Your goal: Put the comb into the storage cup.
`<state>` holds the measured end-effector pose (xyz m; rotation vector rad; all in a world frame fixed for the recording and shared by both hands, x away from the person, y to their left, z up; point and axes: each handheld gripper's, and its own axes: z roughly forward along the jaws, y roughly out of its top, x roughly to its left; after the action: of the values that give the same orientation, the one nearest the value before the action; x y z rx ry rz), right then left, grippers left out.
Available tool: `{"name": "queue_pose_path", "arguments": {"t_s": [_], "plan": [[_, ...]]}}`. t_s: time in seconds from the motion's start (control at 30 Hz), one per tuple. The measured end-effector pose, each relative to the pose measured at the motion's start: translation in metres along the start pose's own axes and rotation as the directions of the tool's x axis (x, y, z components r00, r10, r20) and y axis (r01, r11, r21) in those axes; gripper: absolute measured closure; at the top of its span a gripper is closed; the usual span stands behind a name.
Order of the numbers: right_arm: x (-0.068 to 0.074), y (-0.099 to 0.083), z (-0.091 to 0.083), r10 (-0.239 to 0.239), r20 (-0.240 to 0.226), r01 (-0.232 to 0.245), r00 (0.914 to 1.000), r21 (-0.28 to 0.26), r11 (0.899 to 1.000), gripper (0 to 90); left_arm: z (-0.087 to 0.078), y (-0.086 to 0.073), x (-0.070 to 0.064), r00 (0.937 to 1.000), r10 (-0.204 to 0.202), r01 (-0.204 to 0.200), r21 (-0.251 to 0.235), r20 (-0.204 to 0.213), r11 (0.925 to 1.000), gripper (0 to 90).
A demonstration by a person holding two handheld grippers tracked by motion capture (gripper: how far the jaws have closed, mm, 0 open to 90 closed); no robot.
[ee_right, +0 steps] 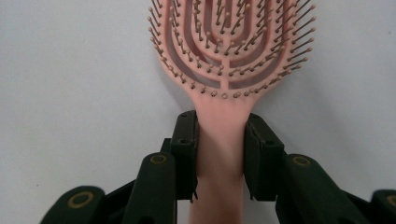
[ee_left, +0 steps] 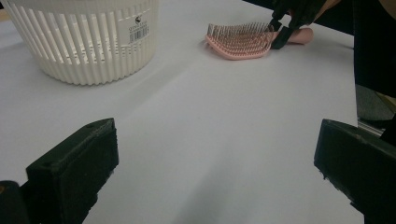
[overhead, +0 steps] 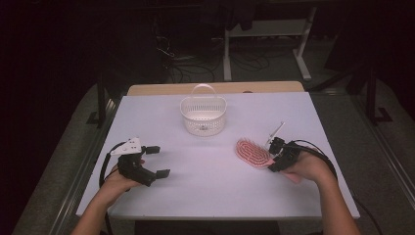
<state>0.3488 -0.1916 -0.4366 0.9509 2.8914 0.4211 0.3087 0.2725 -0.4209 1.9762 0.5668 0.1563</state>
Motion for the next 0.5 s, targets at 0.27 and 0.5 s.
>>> {"name": "queue_pose_path", "arguments": {"t_s": [0.27,0.5], "plan": [[0.0004,0.0006,0.0006,0.002,0.007,-0.002,1.0,0.006,1.0,67.4,0.0007,0.0001,-0.0006,1.0,0.0,0.0,0.003,0.002,1.0,0.0],[0.0002,-0.0006,0.0003,0.024,0.003,-0.024,0.9997,-0.004,1.0,68.3,0.0002,0.0003,-0.0005,1.0,0.002,-0.002,0.001,0.0,1.0,0.0]]}}
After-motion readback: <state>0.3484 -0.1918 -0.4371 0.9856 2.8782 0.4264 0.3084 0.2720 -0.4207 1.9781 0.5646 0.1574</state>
